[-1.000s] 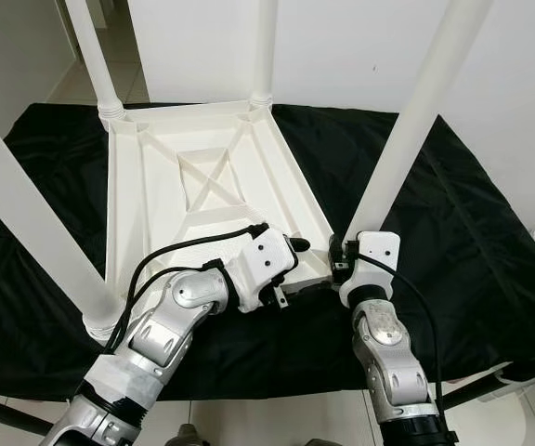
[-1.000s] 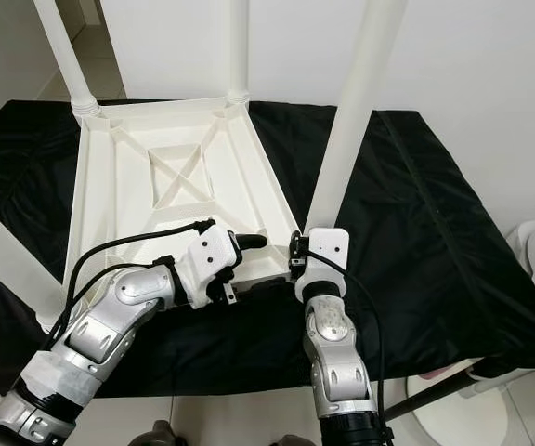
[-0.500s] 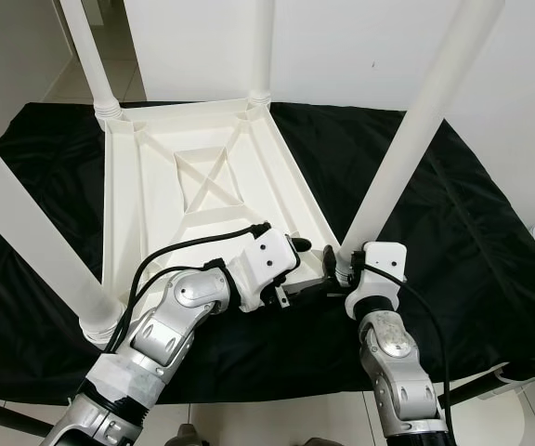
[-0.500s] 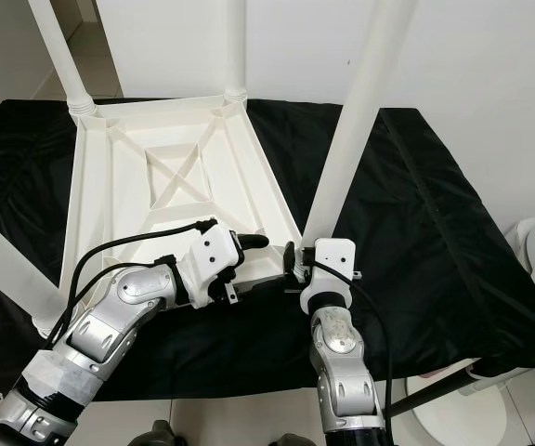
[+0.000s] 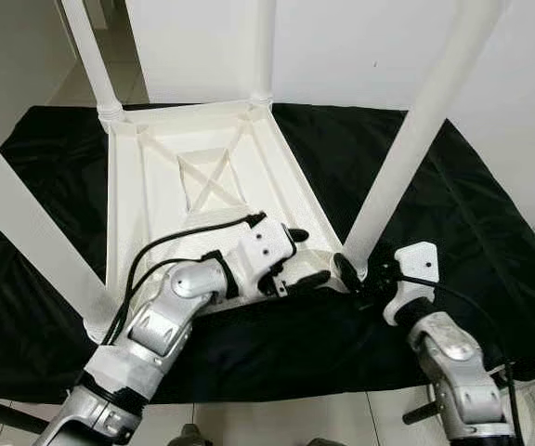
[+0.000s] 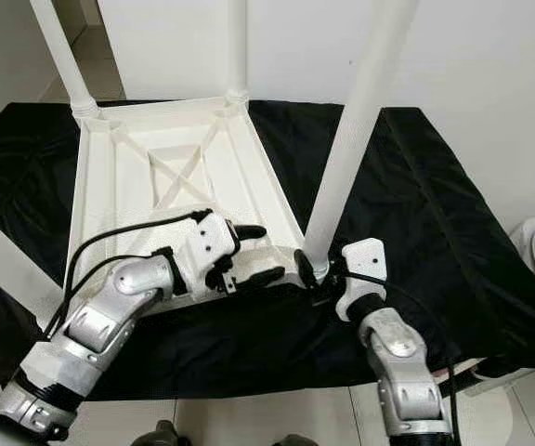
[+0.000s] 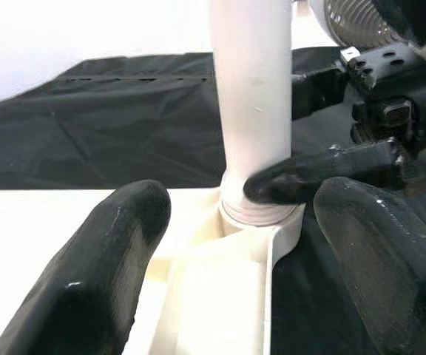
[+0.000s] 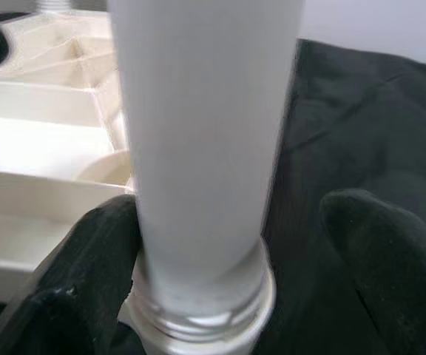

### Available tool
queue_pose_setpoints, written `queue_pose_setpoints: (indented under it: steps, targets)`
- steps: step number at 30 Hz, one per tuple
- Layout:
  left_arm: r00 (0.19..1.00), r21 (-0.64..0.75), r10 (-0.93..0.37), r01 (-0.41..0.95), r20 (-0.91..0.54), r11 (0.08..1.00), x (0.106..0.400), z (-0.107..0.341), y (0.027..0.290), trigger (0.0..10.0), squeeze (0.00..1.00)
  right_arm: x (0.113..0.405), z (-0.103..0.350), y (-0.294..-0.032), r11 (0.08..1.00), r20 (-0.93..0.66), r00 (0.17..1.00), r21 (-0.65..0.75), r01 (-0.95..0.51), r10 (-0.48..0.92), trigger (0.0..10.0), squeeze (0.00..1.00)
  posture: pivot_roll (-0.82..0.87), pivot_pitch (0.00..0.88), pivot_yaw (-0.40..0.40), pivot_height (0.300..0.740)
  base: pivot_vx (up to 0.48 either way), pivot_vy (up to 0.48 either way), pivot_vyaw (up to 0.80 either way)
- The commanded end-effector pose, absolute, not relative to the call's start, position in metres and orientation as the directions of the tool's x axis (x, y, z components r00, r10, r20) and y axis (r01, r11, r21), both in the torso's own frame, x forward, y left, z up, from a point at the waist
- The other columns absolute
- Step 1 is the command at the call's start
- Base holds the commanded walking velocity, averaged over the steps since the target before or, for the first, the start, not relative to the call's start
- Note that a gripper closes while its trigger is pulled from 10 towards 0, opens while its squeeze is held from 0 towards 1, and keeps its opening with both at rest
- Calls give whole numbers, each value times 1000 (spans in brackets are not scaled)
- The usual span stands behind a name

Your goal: Building children table

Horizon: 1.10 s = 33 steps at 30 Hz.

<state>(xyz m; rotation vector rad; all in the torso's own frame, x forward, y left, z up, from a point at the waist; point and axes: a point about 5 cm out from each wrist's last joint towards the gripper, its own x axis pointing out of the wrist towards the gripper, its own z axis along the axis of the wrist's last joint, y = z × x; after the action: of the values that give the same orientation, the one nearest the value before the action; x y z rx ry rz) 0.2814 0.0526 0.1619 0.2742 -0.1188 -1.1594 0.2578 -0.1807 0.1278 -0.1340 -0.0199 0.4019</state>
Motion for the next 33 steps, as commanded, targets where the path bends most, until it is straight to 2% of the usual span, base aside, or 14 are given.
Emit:
queue_pose_setpoints:
  steps: [1, 6, 10, 16, 17, 19, 20, 21, 24, 33]
  targets:
    - [337, 251, -938, 917, -79, 308, 280, 159, 55, 10000, 0, 258, 128, -183, 906, -3, 913, -124, -405, 408, 10000, 0, -16, 0, 13, 740, 0, 0, 0]
    - [302, 237, -950, 932, -82, 276, 277, 160, 59, 10000, 0, 268, 130, -185, 871, -14, 879, -125, -475, 477, 10000, 0, -8, 0, 13, 740, 0, 0, 0]
    - [238, 214, -966, 953, -101, 213, 266, 155, 59, 10000, 0, 287, 130, -182, 831, -38, 841, -135, -539, 539, 10000, 0, -3, 0, 6, 740, 0, 0, 0]
    - [227, 207, -968, 957, -104, 202, 262, 154, 58, 10000, 0, 303, 127, -173, 790, -65, 803, -152, -594, 592, 10000, 0, 11, 0, -11, 740, 0, 0, 0]
    - [235, 210, -967, 955, -103, 210, 262, 154, 59, 10000, 0, 305, 126, -170, 775, -73, 787, -144, -616, 612, 4353, 0, 13, 0, -13, 740, 0, 0, 0]
    - [235, 210, -967, 955, -103, 210, 262, 154, 59, 10000, 0, 305, 126, -170, 775, -73, 787, -144, -616, 612, 4353, 0, 13, 0, -13, 740, 0, 0, 0]
    - [241, 211, -965, 953, -102, 216, 262, 154, 59, 10000, 0, 306, 125, -168, 764, -75, 776, -136, -631, 627, 3137, 0, 13, 0, -13, 740, 0, 0, 0]
    - [250, 214, -963, 951, -100, 225, 263, 153, 60, 10000, 0, 305, 123, -168, 753, -84, 763, -122, -647, 641, 0, 0, 25, 0, -29, 740, 0, 0, 0]
    - [265, 214, -959, 947, -99, 239, 262, 153, 60, 10000, 0, 301, 117, -172, 737, -104, 744, -104, -668, 660, 0, 0, 27, 0, -32, 740, 0, 0, 0]
    - [270, 218, -958, 945, -97, 244, 261, 153, 58, 10000, 0, 299, 113, -179, 758, -98, 762, -83, -647, 640, 0, 0, 17, 0, -29, 740, 0, 0, 0]
